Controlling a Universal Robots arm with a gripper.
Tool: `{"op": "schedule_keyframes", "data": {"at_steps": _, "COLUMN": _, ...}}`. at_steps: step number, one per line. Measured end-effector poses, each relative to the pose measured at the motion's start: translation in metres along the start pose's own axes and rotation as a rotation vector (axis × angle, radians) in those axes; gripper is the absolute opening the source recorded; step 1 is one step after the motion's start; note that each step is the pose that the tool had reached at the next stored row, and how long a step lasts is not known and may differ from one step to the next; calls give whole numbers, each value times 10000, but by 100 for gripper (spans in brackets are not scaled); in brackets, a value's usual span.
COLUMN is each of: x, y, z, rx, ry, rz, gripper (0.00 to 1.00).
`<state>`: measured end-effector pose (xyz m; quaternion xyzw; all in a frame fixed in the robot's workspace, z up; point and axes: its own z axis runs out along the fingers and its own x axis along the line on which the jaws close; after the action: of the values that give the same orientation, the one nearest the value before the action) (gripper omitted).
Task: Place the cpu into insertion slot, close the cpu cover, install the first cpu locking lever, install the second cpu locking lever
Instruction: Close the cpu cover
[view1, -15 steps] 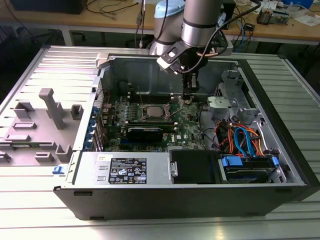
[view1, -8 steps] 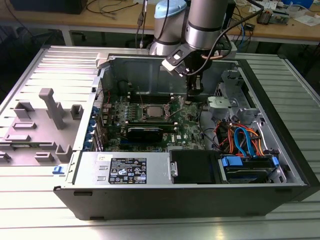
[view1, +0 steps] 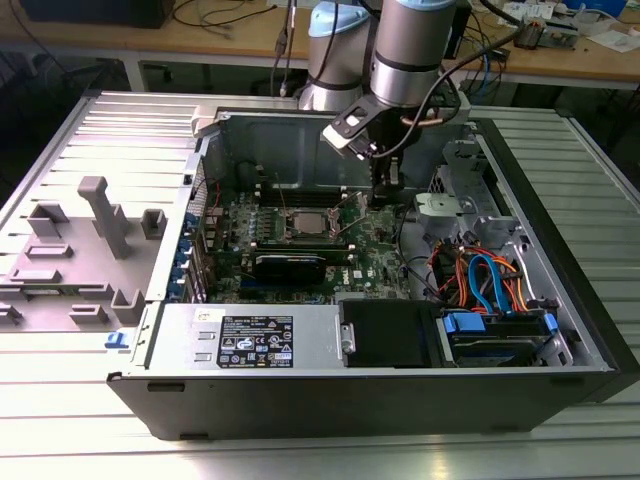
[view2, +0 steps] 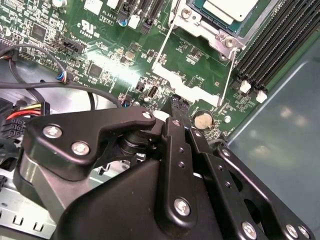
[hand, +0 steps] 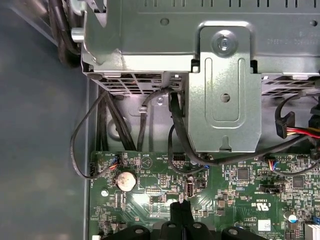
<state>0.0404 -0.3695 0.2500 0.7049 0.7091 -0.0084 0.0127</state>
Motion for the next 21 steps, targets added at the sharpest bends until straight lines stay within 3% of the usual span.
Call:
{"op": "schedule_keyframes", "data": {"at_steps": 4, "x": 1, "y": -3, "z": 1, "rx": 0, "ry": 34, "rz": -1, "gripper": 11}}
{"op": "schedule_keyframes", "data": {"at_steps": 21, "x": 0, "y": -92, "z": 1, "rx": 2, "ry": 47, "rz": -1, "gripper": 11}}
